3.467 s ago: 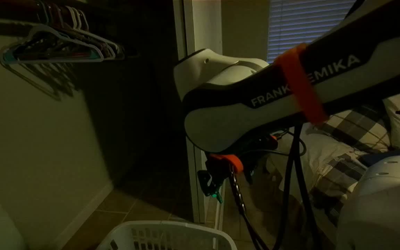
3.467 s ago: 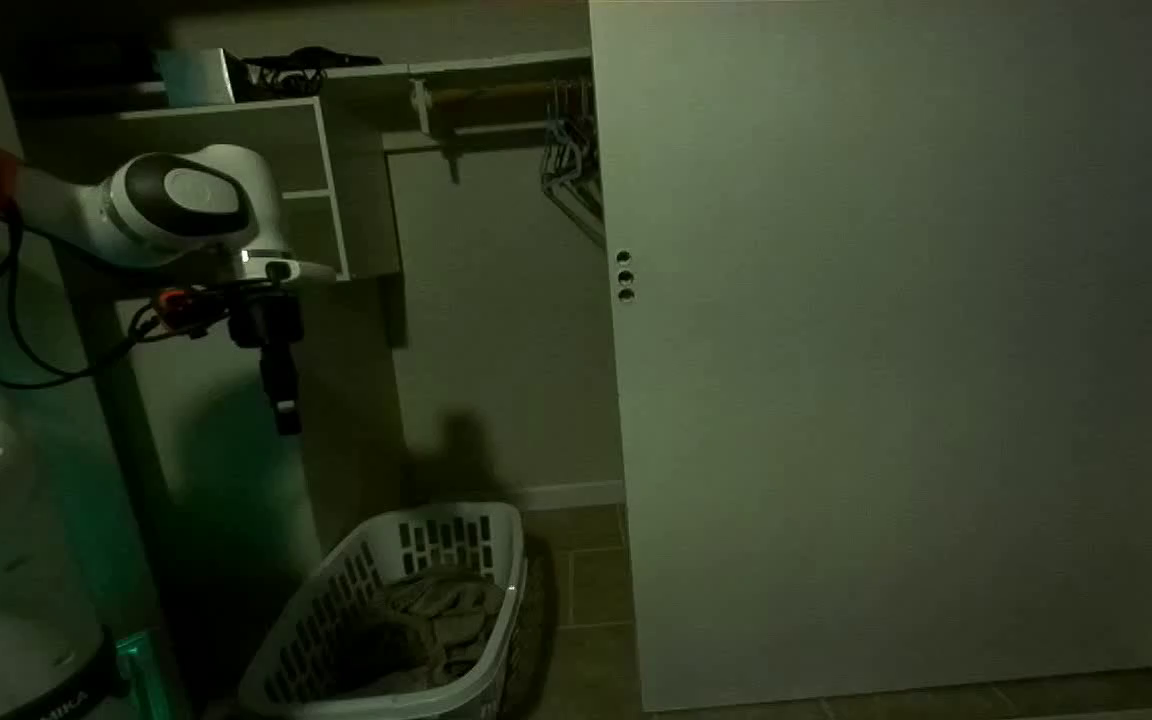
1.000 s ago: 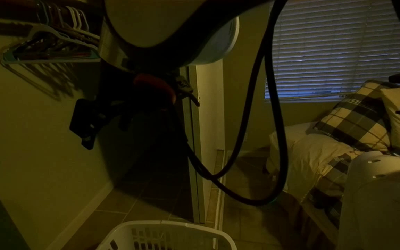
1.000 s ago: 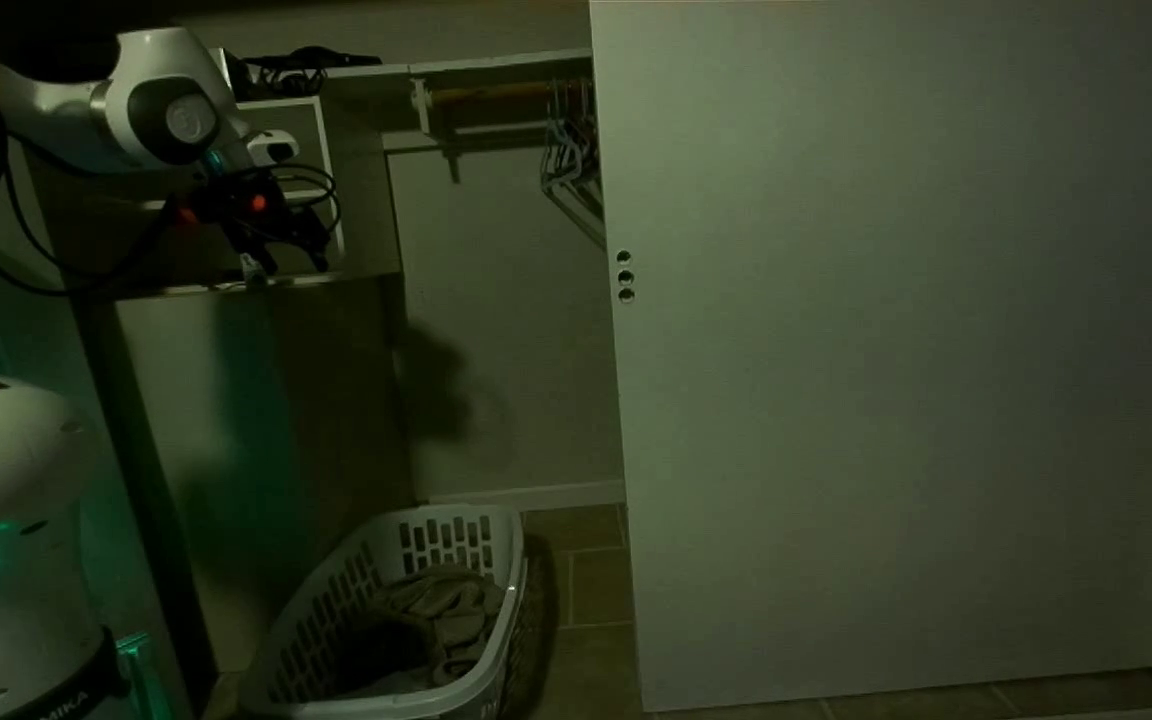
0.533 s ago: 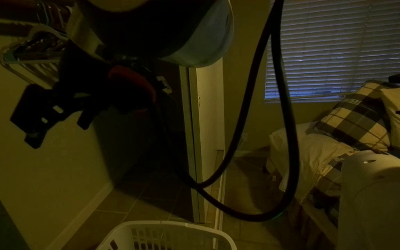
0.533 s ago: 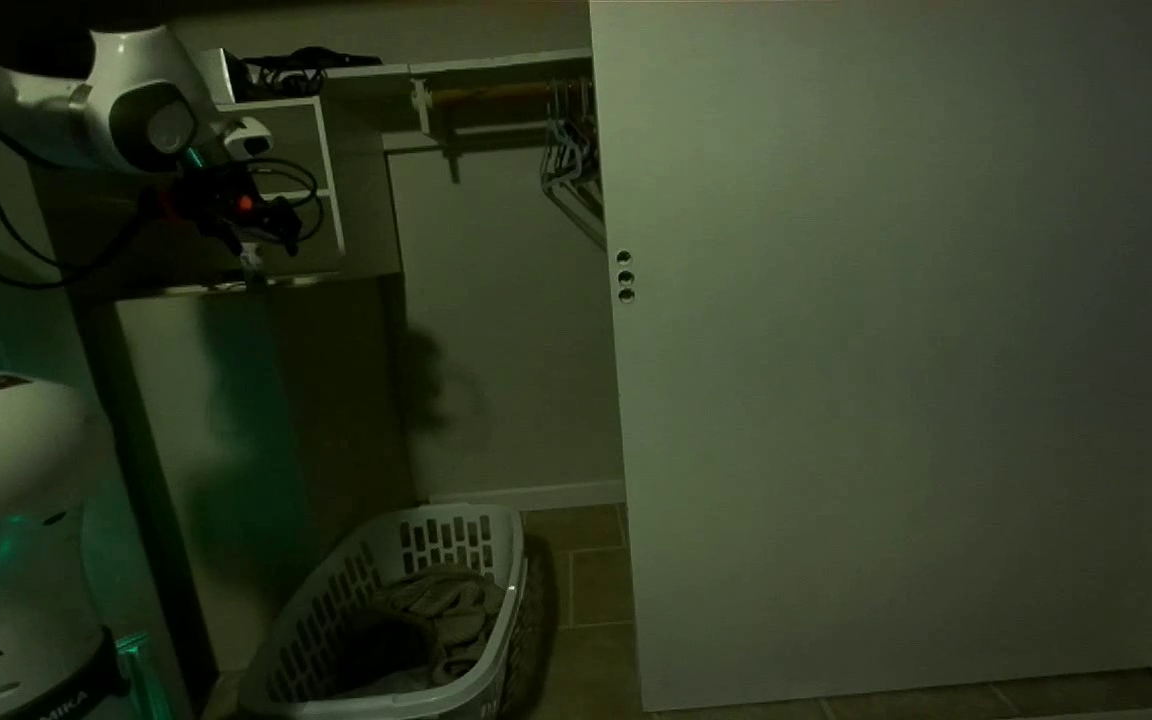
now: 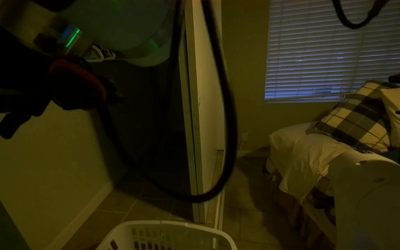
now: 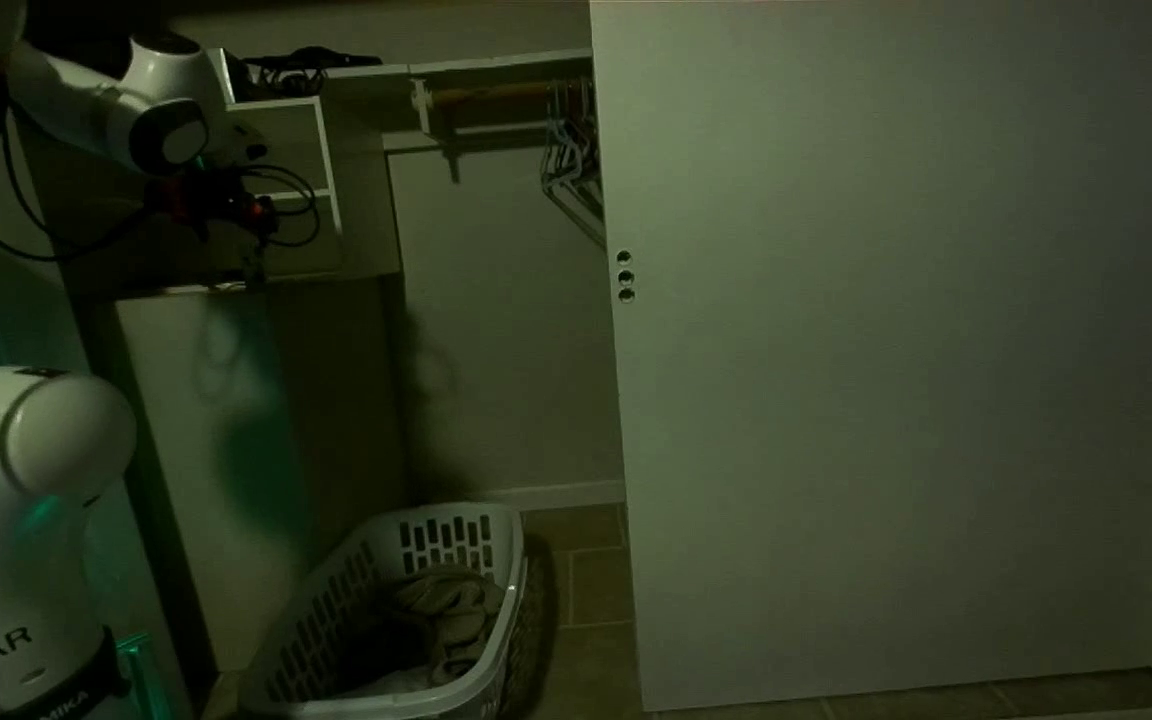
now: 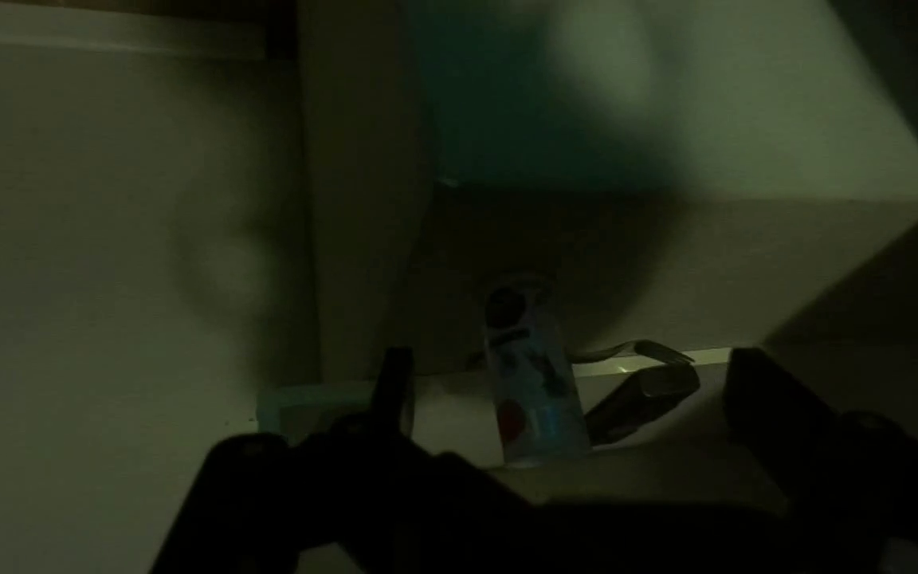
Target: Move the cup backward
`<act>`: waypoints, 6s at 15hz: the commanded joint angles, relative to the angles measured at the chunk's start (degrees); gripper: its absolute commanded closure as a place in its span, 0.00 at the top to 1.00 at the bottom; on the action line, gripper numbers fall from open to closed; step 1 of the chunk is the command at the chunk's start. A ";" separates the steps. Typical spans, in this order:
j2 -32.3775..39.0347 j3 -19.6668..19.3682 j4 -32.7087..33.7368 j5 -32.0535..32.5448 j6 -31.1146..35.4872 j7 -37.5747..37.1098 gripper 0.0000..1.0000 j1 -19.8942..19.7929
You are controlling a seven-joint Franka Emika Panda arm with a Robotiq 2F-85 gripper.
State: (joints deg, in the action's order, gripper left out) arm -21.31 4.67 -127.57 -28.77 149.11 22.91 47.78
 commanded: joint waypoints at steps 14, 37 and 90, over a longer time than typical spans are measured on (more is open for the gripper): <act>15.26 7.23 11.73 -1.31 6.56 5.82 1.00 -5.20; 23.67 7.54 18.69 -0.64 10.44 5.58 0.47 -3.54; 48.19 0.13 49.94 13.46 12.50 2.35 0.19 0.49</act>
State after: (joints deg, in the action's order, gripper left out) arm 24.96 5.72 -81.03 -16.70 163.00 26.29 47.45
